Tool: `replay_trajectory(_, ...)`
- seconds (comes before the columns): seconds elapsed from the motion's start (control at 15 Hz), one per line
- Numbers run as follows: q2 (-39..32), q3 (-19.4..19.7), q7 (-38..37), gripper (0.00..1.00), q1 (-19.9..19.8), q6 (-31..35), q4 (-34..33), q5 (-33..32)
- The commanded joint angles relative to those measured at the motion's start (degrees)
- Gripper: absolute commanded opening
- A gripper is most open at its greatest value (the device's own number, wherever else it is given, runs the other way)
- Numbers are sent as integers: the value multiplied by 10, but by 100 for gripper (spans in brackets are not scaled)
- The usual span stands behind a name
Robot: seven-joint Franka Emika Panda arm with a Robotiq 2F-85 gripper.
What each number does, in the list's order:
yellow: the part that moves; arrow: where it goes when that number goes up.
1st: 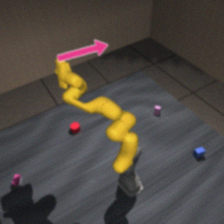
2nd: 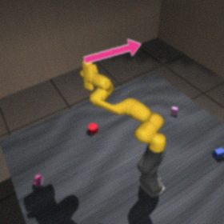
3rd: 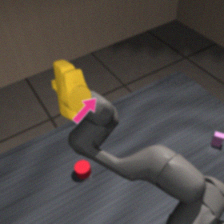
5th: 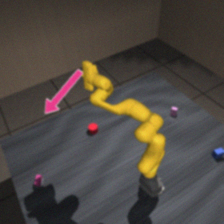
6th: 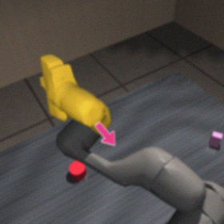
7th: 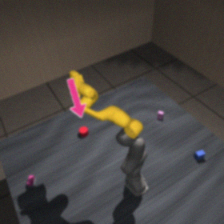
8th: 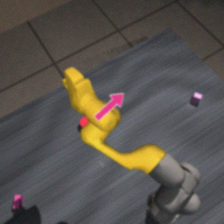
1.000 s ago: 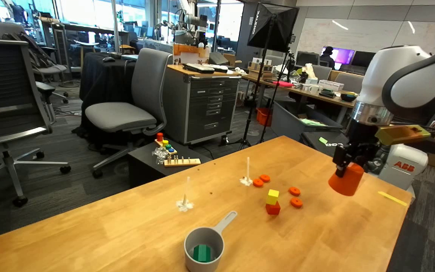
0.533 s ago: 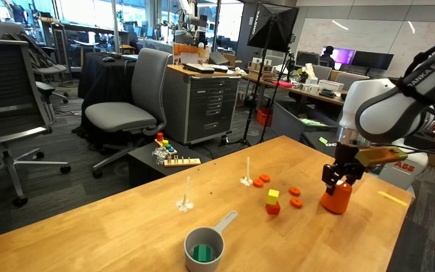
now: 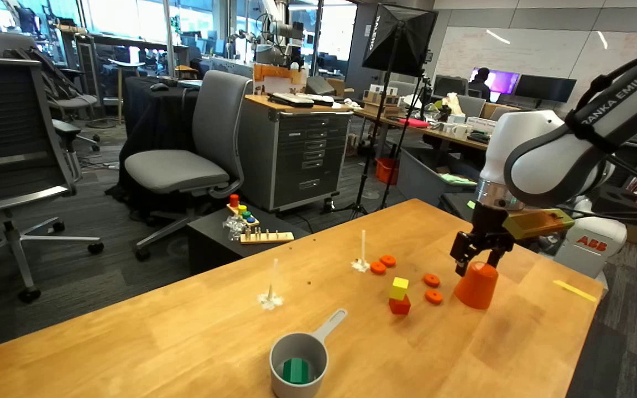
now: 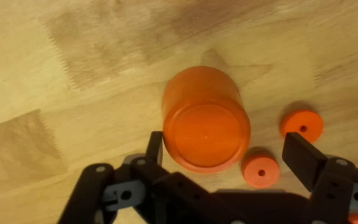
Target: Pick up the green block from the top of the orange cup and put it in the grey cup. Pick up the orange cup from the table, move it to the right, pick up the orange and yellow blocks and put them in the grey cup.
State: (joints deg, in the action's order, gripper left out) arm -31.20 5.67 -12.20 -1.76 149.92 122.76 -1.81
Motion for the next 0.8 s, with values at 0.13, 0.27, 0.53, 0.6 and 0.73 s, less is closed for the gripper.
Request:
replay_trajectory(0.13,100,-3,-9,100,71,-11,17,-38)
replay_trajectory(0.27,116,-11,-12,100,91,-18,9,-51)
replay_trajectory(0.53,110,-33,2,100,106,-38,-12,-63)
replay_trajectory(0.6,99,-41,9,100,105,-41,-16,-57)
replay_trajectory(0.73,78,-55,24,100,101,-48,-24,-49)
